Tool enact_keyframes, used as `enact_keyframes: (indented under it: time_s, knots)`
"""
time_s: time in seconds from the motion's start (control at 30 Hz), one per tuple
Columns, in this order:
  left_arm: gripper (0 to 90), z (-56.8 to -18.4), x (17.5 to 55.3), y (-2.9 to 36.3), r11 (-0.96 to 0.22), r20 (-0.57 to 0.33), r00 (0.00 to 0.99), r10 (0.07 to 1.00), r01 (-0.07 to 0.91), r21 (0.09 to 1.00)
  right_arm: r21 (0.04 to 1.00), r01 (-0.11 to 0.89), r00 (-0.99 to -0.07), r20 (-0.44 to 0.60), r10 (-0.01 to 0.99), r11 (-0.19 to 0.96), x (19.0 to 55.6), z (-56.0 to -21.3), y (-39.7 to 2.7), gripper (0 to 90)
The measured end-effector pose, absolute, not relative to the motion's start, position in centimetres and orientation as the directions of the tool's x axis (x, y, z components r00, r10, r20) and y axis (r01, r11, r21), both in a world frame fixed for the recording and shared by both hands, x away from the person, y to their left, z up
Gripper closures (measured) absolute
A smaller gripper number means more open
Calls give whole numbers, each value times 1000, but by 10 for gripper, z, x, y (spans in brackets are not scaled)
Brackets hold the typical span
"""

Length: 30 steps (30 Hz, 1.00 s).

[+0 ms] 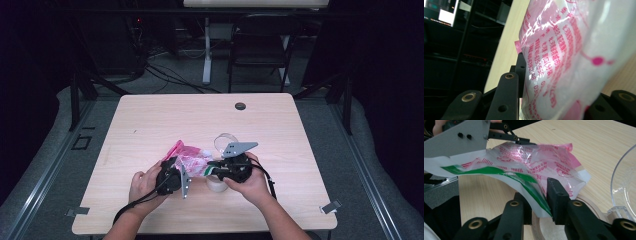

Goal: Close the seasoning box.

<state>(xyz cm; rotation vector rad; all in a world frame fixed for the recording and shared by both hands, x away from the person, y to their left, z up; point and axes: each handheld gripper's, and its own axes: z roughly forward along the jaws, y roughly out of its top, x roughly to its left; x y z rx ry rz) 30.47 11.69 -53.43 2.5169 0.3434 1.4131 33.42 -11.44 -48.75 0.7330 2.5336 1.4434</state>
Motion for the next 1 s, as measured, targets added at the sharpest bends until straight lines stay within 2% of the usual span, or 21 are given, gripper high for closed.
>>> enact_keyframes:
  time_s: [0.3, 0.33, 0.37, 0.47, 0.57, 1.0]
  knots:
    - [734, -543, 310, 123, -912, 728, 567, 386, 115, 394, 849, 340, -865, 113, 489, 405, 334, -486, -117, 604]
    - [734, -546, 310, 123, -892, 705, 571, 421, 120, 435, 849, 342, -864, 116, 489, 403, 335, -485, -117, 603]
    - [734, -544, 311, 124, -905, 711, 579, 398, 123, 407, 849, 343, -864, 117, 490, 402, 335, -485, -118, 599]
    - [736, -550, 314, 126, -862, 648, 604, 464, 141, 486, 851, 341, -861, 112, 497, 400, 335, -485, -118, 587]
    - [739, -552, 316, 127, -844, 613, 622, 487, 156, 513, 857, 340, -857, 113, 503, 387, 335, -485, -119, 583]
    - [765, -555, 325, 135, -786, 499, 664, 557, 228, 575, 876, 334, -842, 112, 527, 348, 336, -481, -126, 562]
